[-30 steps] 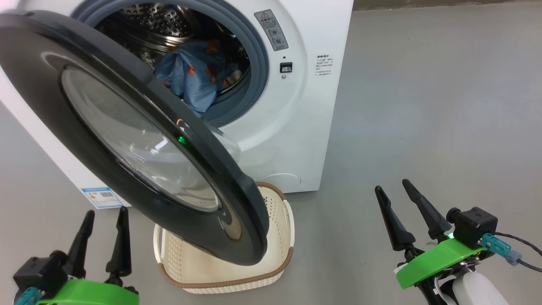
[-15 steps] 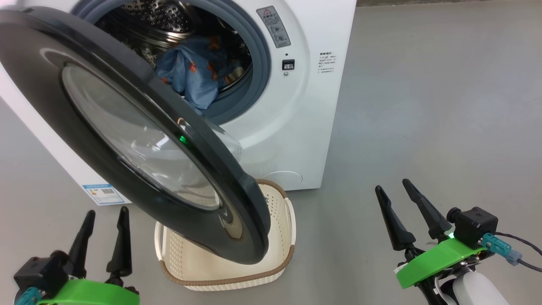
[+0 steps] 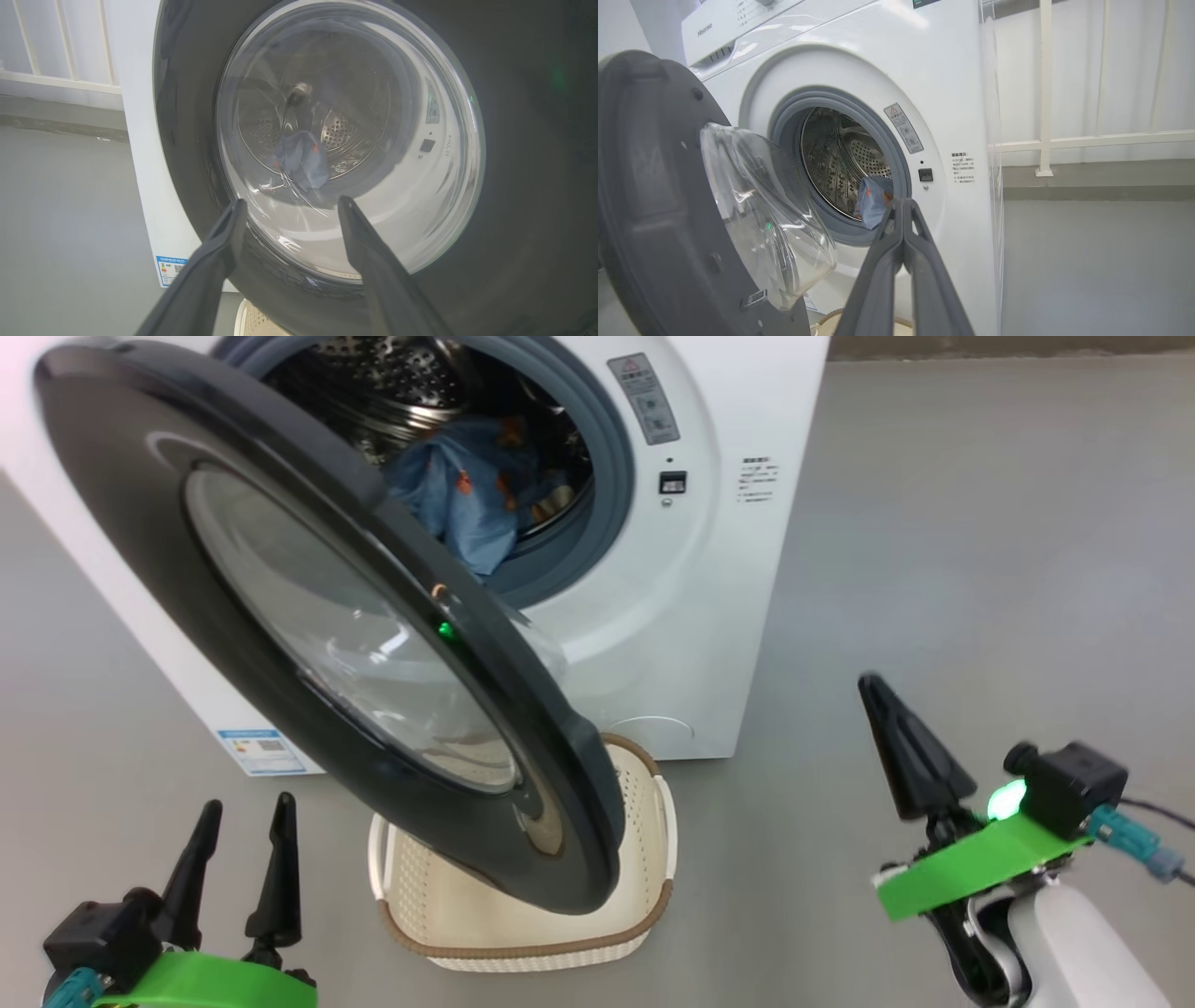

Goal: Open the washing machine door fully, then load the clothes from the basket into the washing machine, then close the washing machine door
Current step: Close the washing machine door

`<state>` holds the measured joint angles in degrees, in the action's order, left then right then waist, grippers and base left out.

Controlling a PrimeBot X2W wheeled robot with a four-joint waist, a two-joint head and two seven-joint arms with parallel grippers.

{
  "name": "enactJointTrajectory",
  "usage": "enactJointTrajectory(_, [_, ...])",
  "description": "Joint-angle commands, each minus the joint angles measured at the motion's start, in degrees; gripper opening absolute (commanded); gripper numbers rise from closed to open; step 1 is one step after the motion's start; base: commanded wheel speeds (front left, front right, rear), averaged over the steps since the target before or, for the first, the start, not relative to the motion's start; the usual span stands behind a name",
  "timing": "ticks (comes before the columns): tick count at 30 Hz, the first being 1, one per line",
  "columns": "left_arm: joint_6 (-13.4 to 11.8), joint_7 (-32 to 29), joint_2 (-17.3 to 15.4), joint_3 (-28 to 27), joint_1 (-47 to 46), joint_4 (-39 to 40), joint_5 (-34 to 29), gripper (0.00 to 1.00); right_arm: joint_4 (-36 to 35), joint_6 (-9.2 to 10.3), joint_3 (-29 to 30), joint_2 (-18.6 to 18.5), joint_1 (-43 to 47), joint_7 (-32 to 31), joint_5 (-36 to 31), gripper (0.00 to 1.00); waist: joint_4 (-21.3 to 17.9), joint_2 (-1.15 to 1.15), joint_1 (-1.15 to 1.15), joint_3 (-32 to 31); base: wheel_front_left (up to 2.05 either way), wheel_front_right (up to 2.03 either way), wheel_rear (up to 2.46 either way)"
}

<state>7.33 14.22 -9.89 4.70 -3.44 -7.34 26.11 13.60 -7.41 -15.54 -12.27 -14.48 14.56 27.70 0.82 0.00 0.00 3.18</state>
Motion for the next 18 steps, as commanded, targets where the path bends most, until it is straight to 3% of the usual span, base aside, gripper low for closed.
enactJointTrajectory(1, [0.2, 0.8, -1.0, -1.9, -1.1, 1.3, 0.5, 1.0, -3.9, -0.08, -1.6, 0.5, -2.6, 0.4, 1.1, 0.0, 1.3, 0.0, 0.0, -0.2, 0.0, 0.0, 0.0])
enactJointTrajectory(10, [0.2, 0.8, -0.6, -1.4, -1.0, 0.7, 0.7, 1.0, -16.0, -0.08, -4.9, 2.2, -5.8, 0.4, 2.3, 0.0, 4.8, 0.0, 0.0, -0.5, 0.0, 0.0, 0.0])
enactJointTrajectory(18, [0.2, 0.8, -0.3, -1.1, -1.1, 0.2, 0.8, 1.0, -24.3, -0.08, -16.7, -0.2, -7.5, 0.4, 1.6, 0.0, 7.6, 0.0, 0.0, -0.7, 0.0, 0.0, 0.0])
